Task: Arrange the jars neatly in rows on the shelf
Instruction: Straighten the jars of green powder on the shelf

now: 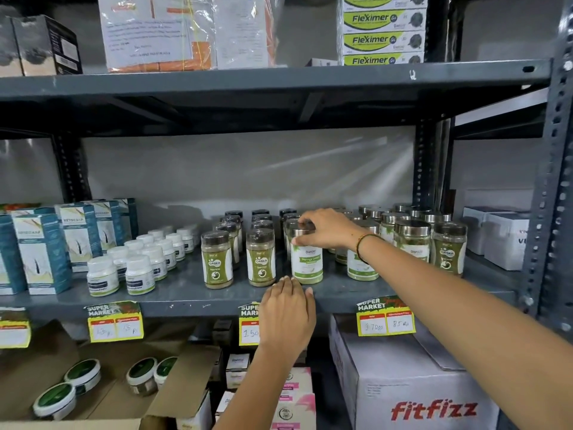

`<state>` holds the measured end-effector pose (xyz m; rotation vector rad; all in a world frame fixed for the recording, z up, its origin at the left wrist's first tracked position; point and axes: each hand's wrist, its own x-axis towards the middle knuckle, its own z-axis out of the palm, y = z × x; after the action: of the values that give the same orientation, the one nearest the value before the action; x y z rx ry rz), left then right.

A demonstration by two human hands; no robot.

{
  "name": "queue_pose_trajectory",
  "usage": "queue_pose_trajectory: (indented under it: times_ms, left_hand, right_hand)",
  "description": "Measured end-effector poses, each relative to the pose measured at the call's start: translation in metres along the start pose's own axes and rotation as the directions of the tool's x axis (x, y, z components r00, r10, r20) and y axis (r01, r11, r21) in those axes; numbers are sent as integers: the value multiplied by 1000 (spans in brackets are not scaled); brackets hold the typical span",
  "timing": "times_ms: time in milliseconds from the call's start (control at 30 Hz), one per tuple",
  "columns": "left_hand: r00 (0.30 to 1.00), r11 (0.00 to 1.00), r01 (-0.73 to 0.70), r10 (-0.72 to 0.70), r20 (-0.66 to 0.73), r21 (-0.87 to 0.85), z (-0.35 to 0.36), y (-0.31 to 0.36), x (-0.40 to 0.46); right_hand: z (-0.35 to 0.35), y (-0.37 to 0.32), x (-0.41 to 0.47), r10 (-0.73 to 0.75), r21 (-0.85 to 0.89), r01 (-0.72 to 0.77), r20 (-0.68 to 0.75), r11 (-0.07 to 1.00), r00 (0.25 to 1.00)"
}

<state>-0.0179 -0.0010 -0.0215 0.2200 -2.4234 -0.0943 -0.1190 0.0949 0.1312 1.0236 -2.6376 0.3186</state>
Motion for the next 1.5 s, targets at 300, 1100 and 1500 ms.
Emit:
queue_pose_trajectory:
  times_ms: [300,1100,1500]
  left_hand:
    - [1000,1000,-17,17,4,8,1,-2,0]
    - [1000,999,-27,27,14,27,3,-2,-1]
    - [1000,1000,-21,21,-2,17,5,-3,-1]
  right_hand:
    - [-12,0,-28,-1,95,16,-158,995,987]
    - [-119,158,-160,512,29,-514,-144,857,847]
    - [-105,190,-144,637,-110,-640,-63,761,768]
